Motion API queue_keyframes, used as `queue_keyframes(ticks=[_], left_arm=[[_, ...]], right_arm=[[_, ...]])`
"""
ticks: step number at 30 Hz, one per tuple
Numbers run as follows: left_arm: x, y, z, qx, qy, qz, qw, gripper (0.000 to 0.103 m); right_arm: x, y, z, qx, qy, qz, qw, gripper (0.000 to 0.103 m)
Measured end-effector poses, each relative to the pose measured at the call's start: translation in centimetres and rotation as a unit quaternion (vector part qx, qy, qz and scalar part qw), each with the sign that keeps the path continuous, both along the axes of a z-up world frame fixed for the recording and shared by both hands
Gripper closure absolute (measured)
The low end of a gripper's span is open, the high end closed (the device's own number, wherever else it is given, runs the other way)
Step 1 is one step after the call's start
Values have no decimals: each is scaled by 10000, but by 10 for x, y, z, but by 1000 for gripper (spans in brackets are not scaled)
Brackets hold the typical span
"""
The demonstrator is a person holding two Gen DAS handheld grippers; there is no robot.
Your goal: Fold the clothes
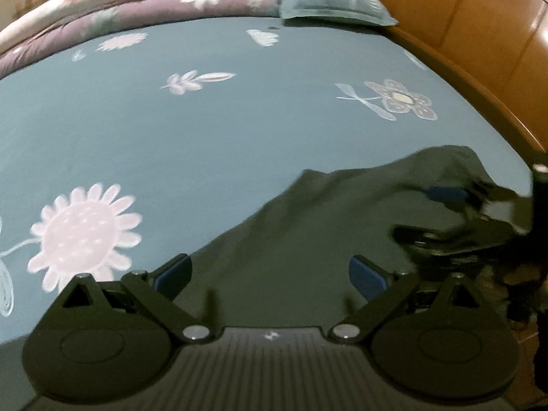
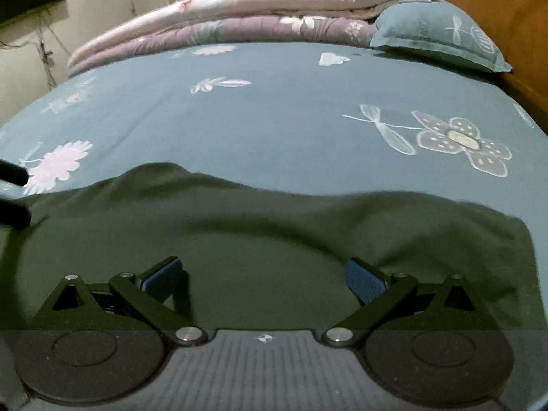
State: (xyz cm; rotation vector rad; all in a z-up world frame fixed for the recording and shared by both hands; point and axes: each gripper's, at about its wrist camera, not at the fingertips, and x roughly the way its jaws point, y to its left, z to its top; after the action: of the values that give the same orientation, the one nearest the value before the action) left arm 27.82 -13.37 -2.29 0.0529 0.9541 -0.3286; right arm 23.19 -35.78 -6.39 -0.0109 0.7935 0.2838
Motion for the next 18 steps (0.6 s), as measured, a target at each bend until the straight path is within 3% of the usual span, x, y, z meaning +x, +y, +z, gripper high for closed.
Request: queue_keyframes(ticks=[4, 10, 15, 18], left_arm=[[0, -1, -3, 9, 9, 6, 10000, 5], [-5, -15, -2, 113, -80, -258, 9996, 5], [-12, -11, -2, 235, -118, -257, 9993, 5], [-12, -9, -3, 207, -95, -253, 9994, 5]], right_arm=[[-3, -12, 13, 56, 80, -301, 9995, 0], [6, 1, 23, -93, -430, -199, 9988, 0], [6, -38, 6, -624, -35, -1086, 9921, 0], [-10, -50, 22, -376, -16, -1237, 9916, 0]])
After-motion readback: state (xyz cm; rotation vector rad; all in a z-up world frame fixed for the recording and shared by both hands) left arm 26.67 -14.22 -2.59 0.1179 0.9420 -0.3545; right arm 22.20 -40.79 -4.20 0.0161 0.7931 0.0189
